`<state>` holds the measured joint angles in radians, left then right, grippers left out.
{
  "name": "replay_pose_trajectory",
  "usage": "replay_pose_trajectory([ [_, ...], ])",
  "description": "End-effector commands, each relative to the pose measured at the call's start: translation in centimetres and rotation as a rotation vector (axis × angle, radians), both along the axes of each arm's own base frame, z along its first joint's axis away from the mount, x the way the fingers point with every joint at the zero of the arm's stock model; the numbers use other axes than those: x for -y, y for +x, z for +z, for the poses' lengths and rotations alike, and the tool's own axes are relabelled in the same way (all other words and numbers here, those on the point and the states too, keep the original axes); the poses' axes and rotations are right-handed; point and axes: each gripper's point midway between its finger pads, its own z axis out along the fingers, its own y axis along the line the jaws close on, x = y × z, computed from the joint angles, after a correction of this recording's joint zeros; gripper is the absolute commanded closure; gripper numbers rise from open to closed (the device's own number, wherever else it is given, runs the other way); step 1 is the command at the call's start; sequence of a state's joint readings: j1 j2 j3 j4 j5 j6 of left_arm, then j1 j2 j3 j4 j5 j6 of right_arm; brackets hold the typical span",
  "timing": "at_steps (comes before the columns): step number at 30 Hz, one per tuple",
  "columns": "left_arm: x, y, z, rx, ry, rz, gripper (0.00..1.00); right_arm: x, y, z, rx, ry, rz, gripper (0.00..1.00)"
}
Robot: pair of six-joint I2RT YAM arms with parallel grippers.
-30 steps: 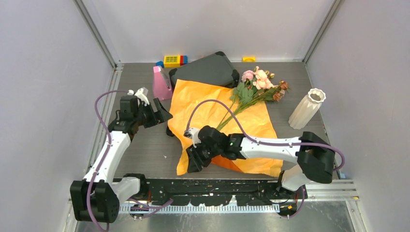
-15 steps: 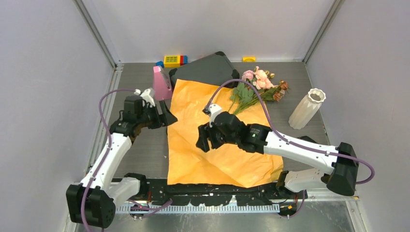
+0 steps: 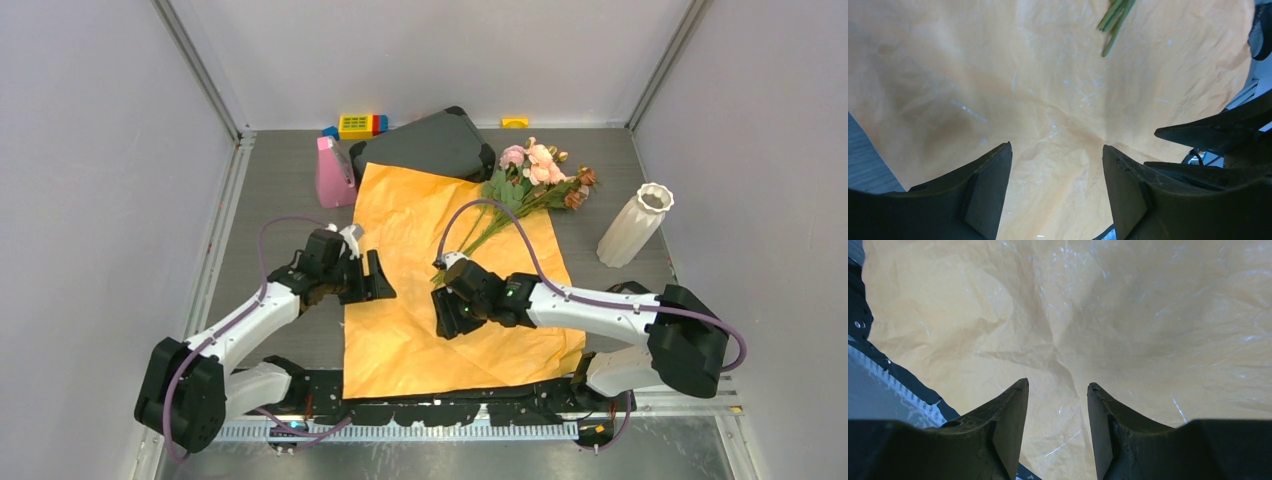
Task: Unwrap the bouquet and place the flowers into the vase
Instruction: Unfold the wrapping paper at the center of the board.
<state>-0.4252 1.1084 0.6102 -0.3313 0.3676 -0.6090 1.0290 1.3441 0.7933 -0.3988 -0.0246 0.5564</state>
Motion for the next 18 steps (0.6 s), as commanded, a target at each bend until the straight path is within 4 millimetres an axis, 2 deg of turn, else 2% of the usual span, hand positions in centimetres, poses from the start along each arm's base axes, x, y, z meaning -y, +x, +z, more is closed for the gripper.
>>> replay_pose_trajectory([
  [1,0.8,0.3,-0.4,0.009,-0.065,0.028,0.32,-0.7,-1.4,-0.7,-0.039,0.03,0.014,0.48],
  [6,0.2,-0.4,-2.6,-0.032,-0.034,0.044,0.32,0.2,-2.1,-2.2,-0.079,0.015,-0.058,0.48],
  [11,-0.5,-0.5,-3.7,-0.034,-0.002,0.07,0.29,1.3,-0.9,-2.2,-0.026,-0.007,-0.148,0.45],
  [14,-0.6,0.0,-2.9,-0.003,0.017,0.053,0.27,1.9,1.0,-0.6,0.052,-0.011,-0.229,0.37],
  [18,-0.1,1.7,0.2,0.087,0.061,-0.024,0.26,3.6,4.4,1.3,0.086,0.023,-0.35,0.33],
])
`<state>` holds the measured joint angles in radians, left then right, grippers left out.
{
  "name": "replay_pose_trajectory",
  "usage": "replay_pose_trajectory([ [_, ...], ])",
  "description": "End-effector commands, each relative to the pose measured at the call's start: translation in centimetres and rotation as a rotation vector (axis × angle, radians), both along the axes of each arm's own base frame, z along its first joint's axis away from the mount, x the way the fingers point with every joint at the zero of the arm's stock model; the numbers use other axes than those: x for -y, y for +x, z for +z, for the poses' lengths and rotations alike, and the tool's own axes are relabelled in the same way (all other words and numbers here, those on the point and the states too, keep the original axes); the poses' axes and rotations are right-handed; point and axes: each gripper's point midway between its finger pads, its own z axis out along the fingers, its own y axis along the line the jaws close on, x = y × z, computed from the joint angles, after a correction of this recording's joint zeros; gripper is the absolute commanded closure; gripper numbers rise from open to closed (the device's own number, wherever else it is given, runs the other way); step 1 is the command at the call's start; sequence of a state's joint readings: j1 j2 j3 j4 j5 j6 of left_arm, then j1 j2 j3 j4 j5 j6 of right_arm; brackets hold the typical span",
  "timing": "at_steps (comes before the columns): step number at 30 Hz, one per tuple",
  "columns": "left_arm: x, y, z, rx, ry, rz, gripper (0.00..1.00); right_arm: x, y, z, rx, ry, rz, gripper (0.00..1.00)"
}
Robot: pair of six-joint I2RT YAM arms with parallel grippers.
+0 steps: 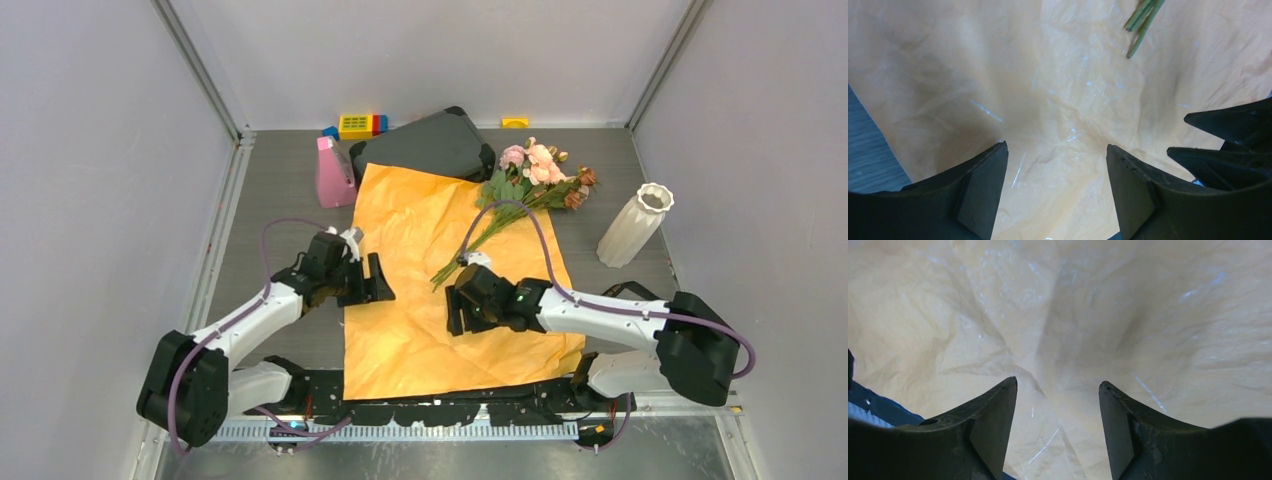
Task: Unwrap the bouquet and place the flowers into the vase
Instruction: Unfold the wrapping paper at the center of the board.
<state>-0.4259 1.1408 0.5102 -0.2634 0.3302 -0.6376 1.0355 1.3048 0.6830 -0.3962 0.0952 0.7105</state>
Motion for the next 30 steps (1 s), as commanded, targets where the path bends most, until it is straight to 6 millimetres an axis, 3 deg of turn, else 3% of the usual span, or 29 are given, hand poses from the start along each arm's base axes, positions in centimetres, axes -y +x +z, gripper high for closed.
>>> replay_pose_trajectory([
  [1,1.4,3.1,4.7,0.172,0.02,-0.093,0.26,1.3,5.6,4.3,0.124,0.077,-0.195,0.33],
  [4,3.4,4.4,6.6,0.241,0.013,-0.163,0.26,3.3,8.3,6.2,0.182,0.102,-0.267,0.31],
  [10,9.2,6.9,7.5,0.307,0.015,-0.287,0.26,10.5,14.5,9.6,0.307,0.092,-0.484,0.25],
  [12,11.1,7.8,7.6,0.312,0.018,-0.316,0.27,12.6,15.5,10.3,0.314,0.094,-0.54,0.26],
  [18,15.5,10.8,6.7,0.314,0.011,-0.354,0.37,16.9,15.9,10.2,0.307,0.11,-0.656,0.3],
  [21,16.9,12.3,5.5,0.296,0.027,-0.356,0.48,17.4,15.2,9.9,0.3,0.132,-0.683,0.31],
  [25,17.9,13.6,3.5,0.261,0.067,-0.368,0.52,17.5,14.6,9.6,0.299,0.152,-0.699,0.31],
  [30,18.6,14.9,2.5,0.258,0.098,-0.37,0.56,17.4,14.5,9.4,0.296,0.157,-0.699,0.32],
])
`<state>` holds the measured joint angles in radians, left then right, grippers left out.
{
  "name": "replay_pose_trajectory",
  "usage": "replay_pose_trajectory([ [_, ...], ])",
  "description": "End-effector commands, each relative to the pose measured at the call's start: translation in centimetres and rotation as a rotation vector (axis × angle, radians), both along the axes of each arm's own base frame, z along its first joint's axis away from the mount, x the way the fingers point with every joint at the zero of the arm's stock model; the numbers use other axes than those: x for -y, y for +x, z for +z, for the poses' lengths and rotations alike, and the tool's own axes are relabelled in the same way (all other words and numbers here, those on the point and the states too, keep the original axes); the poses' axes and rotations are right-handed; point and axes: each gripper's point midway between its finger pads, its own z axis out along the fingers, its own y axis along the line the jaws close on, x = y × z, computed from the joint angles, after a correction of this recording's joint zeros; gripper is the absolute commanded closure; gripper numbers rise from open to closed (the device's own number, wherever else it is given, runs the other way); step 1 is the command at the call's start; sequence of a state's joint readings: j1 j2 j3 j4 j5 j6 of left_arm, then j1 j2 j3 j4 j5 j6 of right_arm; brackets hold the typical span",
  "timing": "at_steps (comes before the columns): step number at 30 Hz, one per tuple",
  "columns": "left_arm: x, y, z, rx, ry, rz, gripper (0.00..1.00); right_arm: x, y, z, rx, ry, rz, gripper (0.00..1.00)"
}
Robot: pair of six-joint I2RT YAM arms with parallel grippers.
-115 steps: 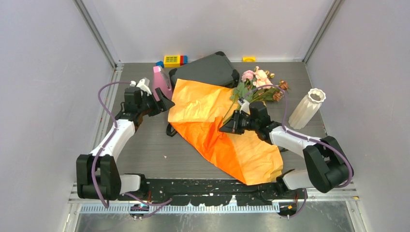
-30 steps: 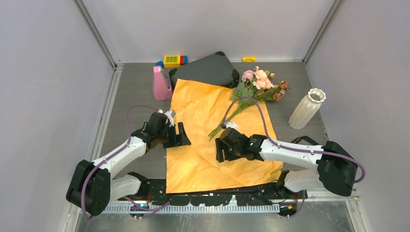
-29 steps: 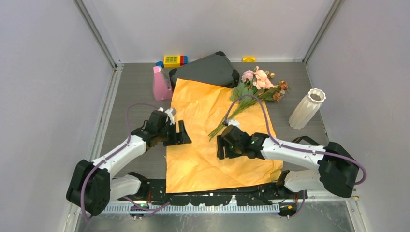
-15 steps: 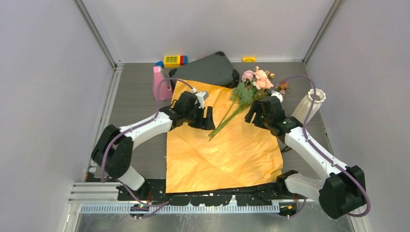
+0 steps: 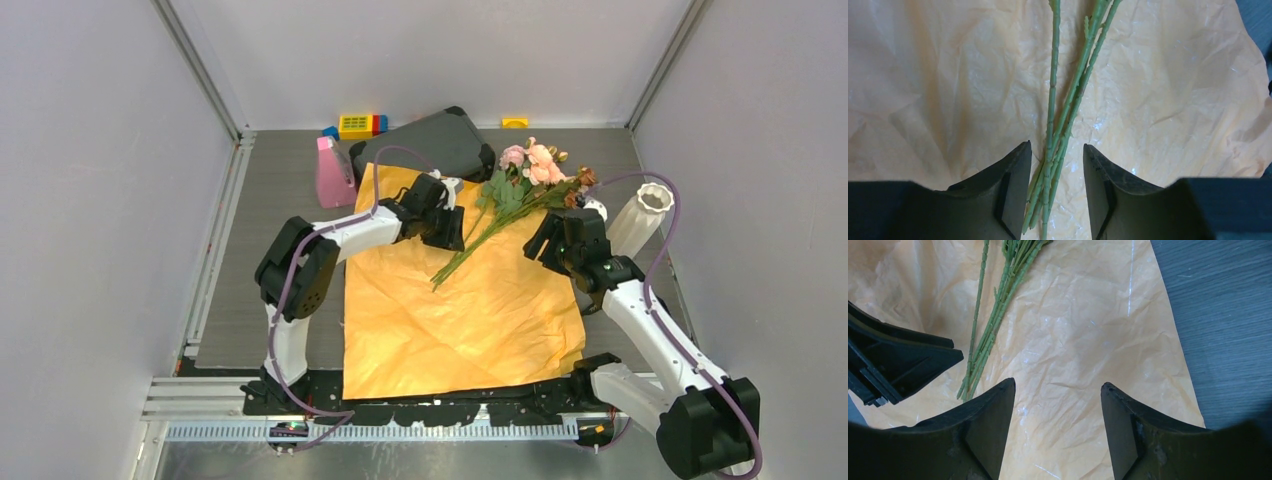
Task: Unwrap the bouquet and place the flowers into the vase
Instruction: Unfold the wrapping paper at the center of the board.
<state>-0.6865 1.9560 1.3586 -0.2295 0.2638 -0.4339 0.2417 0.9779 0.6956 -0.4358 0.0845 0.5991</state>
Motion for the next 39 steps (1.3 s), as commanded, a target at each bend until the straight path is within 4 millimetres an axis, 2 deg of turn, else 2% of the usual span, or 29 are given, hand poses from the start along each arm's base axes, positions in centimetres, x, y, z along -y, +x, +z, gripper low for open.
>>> replay_pose_trajectory([
  [1,0.9,1.7,0.9,0.056,0.01,-0.006,0.56,-0.2,0.4,0.6,0.027,0.024,0.0,0.32],
  [11,1.8,2.6,-1.2,0.028,0.03,-0.001,0.63,-0.6,0.4,0.1,0.013,0.031,0.017,0.32],
  [18,2.9,2.6,-1.5,0.025,0.031,-0.011,0.69,-0.5,-0.1,-0.7,0.002,0.036,0.01,0.33],
  [21,3.3,2.3,-2.3,0.042,0.093,-0.036,0.72,-0.5,-0.4,-0.9,0.001,0.043,0.009,0.33],
  [25,3.2,1.8,-3.0,0.054,0.161,-0.053,0.86,-0.3,-0.8,-0.8,0.012,0.045,0.004,0.32],
  [31,3.1,2.2,-1.9,0.097,0.161,-0.041,0.99,-0.3,-1.1,-0.8,0.01,0.047,0.005,0.33],
  [39,2.7,2.5,0.5,0.172,0.141,-0.015,1.0,-0.3,-1.1,-0.9,0.006,0.047,0.005,0.33],
])
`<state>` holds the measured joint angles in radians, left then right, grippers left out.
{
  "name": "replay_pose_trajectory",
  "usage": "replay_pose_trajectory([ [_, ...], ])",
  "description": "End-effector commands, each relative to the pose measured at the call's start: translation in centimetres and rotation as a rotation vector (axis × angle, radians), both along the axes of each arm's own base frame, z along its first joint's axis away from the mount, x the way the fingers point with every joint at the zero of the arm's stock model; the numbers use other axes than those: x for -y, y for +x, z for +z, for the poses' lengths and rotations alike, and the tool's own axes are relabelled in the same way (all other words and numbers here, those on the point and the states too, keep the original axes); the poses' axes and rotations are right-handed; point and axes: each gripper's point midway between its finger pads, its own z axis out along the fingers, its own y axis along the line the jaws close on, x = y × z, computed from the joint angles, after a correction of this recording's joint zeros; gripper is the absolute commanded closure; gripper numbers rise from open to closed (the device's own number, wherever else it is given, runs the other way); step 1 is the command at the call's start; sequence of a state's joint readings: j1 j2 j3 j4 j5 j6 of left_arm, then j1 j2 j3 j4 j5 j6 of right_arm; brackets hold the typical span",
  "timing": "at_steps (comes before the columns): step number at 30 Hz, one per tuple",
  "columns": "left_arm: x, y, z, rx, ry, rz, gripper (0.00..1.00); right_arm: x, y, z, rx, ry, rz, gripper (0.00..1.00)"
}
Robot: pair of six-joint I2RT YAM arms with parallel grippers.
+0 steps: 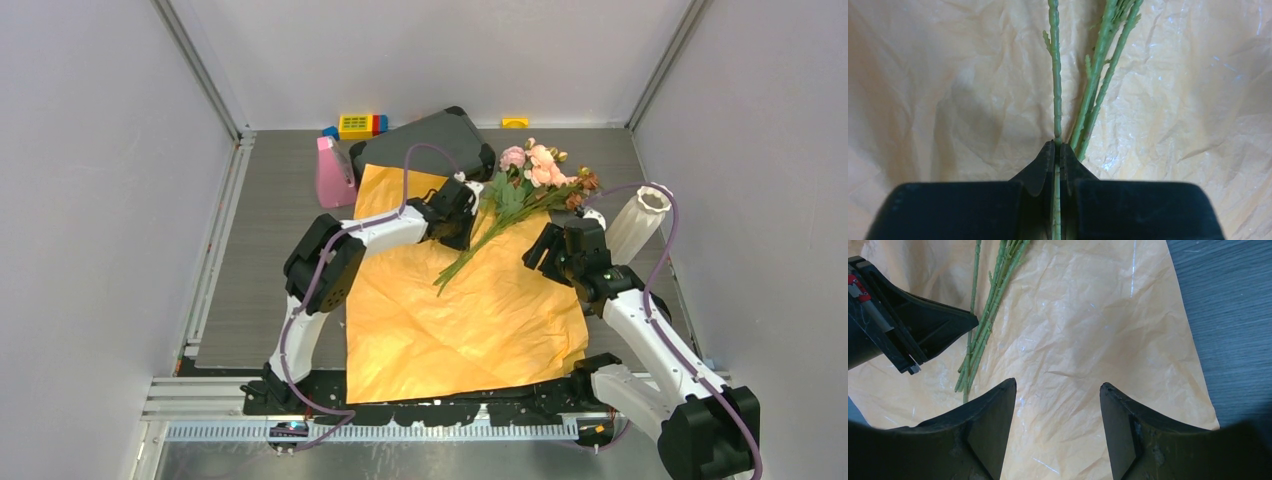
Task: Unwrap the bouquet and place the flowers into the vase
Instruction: Unfold the wrapping paper at the center of the board, then pick up the fake flower from the wrapping paper.
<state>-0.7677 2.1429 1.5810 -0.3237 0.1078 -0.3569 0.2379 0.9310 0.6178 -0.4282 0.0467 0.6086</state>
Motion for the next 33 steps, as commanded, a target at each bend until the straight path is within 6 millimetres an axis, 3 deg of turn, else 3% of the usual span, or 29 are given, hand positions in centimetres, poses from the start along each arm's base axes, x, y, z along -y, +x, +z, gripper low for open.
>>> replay_pose_trajectory([
  [1,-0.7,0.5,3.8,0.108,-0.017,0.019,1.0,0.0,0.5,0.9,0.036,0.022,-0.016,0.33],
  [14,-3.5,-0.4,9.7,0.351,0.015,0.13,1.0,0.3,0.5,1.3,0.055,0.017,-0.03,0.33],
  [25,-6.7,-3.3,11.3,0.345,-0.032,0.188,1.0,0.4,0.7,1.4,0.059,0.028,-0.055,0.33],
  [28,-7.5,-4.5,12.0,0.332,-0.083,0.22,1.0,-0.4,0.8,1.5,0.069,0.076,-0.041,0.33],
  [33,-8.6,-6.5,13.8,0.315,-0.204,0.265,1.0,-4.6,1.6,2.5,0.087,0.282,0.076,0.31],
])
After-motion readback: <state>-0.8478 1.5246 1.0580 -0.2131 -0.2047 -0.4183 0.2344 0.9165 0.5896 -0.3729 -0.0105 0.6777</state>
